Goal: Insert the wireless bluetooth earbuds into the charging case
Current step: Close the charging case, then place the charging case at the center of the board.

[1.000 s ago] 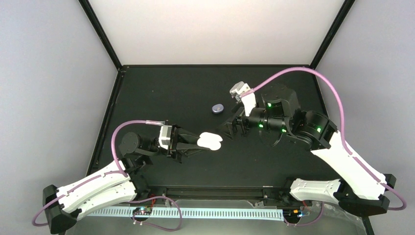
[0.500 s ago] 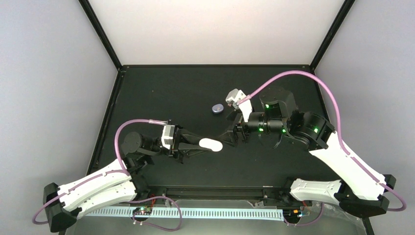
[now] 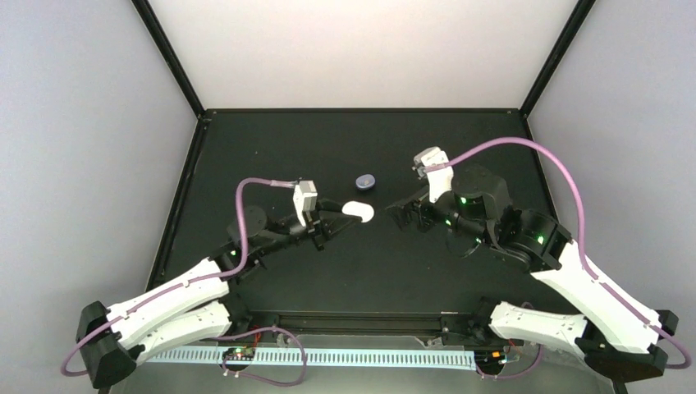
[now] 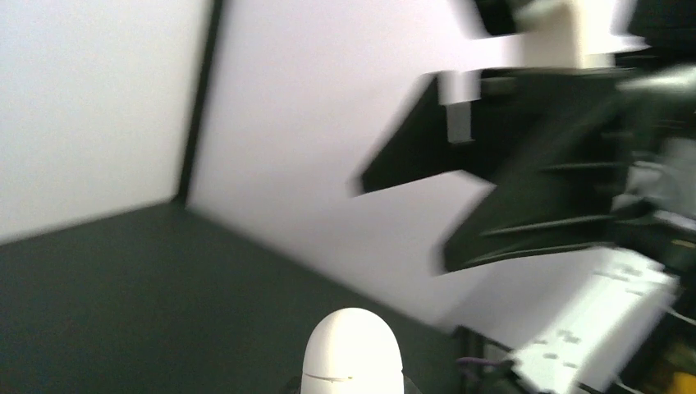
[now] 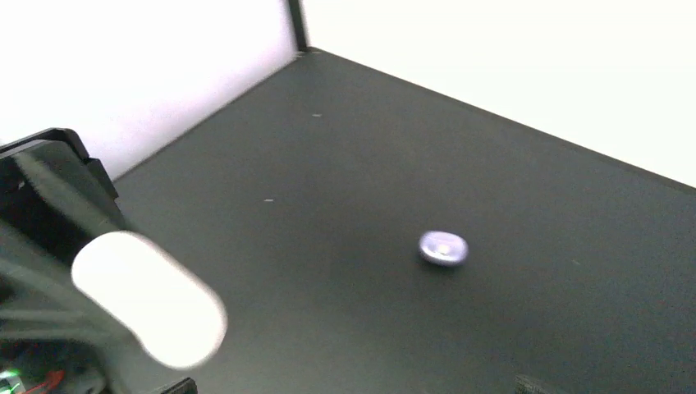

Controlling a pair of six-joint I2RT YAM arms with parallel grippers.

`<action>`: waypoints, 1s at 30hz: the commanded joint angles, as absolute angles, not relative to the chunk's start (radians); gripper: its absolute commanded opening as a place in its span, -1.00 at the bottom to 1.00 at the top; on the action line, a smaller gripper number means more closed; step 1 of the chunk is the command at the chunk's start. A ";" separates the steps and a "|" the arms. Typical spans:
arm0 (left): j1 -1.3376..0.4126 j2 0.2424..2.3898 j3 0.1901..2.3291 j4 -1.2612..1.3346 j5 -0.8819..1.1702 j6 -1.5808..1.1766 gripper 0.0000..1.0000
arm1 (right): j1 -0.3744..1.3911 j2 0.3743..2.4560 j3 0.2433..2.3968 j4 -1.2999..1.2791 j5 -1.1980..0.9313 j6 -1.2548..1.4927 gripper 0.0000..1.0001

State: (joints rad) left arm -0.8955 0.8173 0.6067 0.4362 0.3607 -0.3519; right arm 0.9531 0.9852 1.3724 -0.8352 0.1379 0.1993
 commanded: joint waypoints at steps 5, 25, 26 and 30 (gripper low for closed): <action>-0.638 1.037 0.489 0.278 0.209 -0.618 -0.97 | 0.957 0.886 1.088 -0.709 0.381 0.326 0.99; -0.505 1.683 0.719 0.198 0.262 -0.662 -0.09 | 0.949 0.775 0.912 -0.645 0.335 0.400 0.99; -0.505 1.686 0.717 0.192 0.252 -0.661 0.03 | 0.950 0.771 0.916 -0.647 0.337 0.398 0.99; -0.505 1.672 0.704 0.160 0.203 -0.655 0.45 | 0.949 0.760 0.932 -0.655 0.345 0.391 0.99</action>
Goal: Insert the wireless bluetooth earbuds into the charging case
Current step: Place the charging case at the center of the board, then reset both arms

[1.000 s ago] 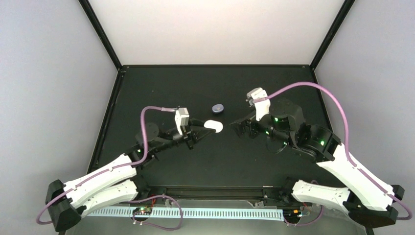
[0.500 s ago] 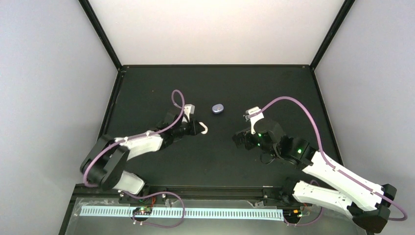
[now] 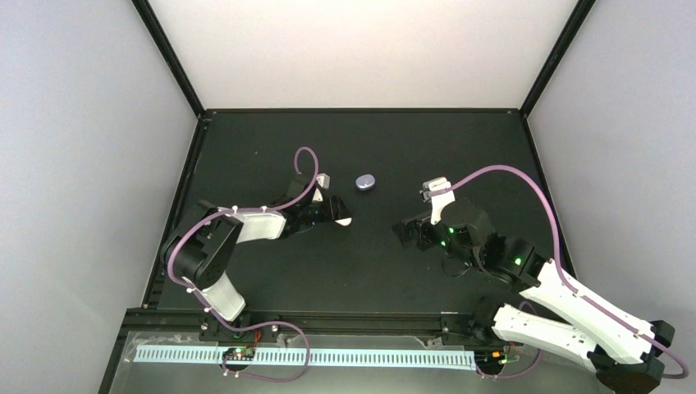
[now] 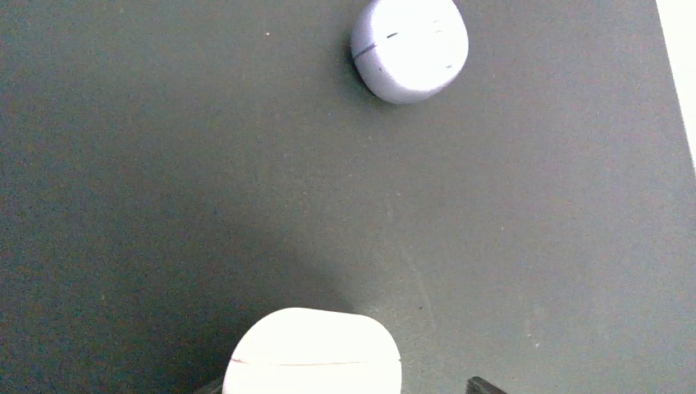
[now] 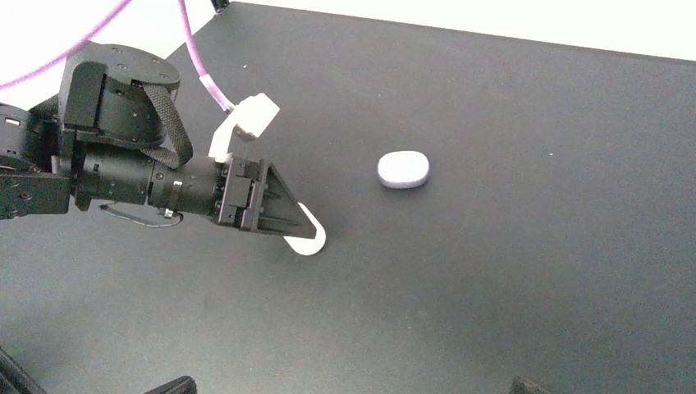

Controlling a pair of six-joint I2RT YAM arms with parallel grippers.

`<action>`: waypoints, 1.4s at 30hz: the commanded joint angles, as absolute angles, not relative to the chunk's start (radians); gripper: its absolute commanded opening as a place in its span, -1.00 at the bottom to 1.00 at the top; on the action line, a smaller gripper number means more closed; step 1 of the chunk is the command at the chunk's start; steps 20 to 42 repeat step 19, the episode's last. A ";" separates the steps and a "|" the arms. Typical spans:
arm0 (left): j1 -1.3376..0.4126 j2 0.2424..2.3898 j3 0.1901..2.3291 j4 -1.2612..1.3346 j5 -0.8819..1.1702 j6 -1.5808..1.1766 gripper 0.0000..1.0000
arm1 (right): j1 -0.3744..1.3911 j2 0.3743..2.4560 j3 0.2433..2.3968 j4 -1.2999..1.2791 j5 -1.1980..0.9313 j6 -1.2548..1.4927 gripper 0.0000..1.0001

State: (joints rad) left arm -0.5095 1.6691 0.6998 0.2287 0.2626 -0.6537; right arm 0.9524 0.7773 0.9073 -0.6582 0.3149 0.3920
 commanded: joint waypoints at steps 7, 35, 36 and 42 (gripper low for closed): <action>-0.506 1.470 0.688 -0.058 0.054 -0.668 0.98 | 0.949 0.753 0.956 -0.663 0.401 0.391 0.99; -0.523 0.961 0.710 -0.406 -0.152 -0.694 0.97 | 0.948 0.653 0.892 -0.574 0.615 0.425 0.99; -0.523 0.961 0.710 -0.406 -0.152 -0.694 0.97 | 0.948 0.653 0.892 -0.574 0.615 0.425 0.99; -0.523 0.961 0.710 -0.406 -0.152 -0.694 0.97 | 0.948 0.653 0.892 -0.574 0.615 0.425 0.99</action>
